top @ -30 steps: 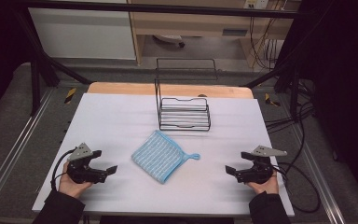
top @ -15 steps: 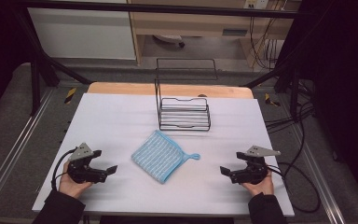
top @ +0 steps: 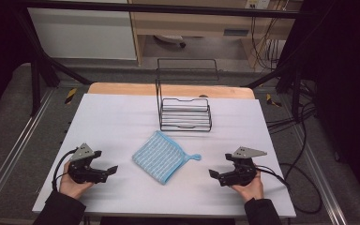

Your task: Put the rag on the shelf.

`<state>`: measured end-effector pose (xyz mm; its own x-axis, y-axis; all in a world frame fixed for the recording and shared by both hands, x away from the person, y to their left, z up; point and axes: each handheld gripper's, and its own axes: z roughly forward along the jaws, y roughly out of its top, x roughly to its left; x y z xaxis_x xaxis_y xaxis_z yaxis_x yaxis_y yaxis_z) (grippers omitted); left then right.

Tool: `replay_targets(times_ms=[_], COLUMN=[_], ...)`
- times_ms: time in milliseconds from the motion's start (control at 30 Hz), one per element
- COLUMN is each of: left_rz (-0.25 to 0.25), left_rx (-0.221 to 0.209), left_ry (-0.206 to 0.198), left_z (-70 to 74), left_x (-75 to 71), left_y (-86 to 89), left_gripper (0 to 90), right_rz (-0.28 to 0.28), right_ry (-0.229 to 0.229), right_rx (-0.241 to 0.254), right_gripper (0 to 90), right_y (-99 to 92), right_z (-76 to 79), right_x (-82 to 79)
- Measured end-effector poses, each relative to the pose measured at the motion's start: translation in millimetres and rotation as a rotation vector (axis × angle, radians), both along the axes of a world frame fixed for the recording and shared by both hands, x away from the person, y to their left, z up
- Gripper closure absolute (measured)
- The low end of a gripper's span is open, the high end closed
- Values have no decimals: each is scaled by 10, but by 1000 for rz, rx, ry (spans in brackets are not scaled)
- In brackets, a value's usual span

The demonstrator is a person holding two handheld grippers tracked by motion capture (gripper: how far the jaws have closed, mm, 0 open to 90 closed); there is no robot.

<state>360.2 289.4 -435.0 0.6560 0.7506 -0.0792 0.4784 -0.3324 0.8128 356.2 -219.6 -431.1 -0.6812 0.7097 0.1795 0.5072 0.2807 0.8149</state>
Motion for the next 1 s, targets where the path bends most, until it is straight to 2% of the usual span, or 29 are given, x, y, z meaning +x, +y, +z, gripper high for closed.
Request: replay_targets(times_ms=[400, 600, 633, 667, 833, 967, 1000], left_rz=[7, 11, 11, 11, 10, 8, 8], left_rx=[8, 5, 5, 6, 4, 6, 6], left_ry=[-3, -4, -4, -5, -9, -11, -11], left_z=[1, 2, 2, 3, 5, 5, 5], left_x=[3, 4, 2, 1, 0, -1, -1], left_y=[15, 18, 17, 16, 23, 24, 25], left_gripper=[60, 60, 60, 60, 61, 62, 62], right_rz=[52, 78, 78, 84, 93, 105, 105], right_ry=[-7, 8, 8, 5, -3, -2, -2], right_rx=[-10, -8, -8, -11, 28, 8, 8], right_gripper=[44, 51, 51, 55, 73, 84, 84], right_y=[425, 715, 715, 811, 1042, 1242, 1242], right_z=[90, 140, 140, 172, 259, 266, 266], right_x=[5, 43, 43, 63, 94, 82, 82])
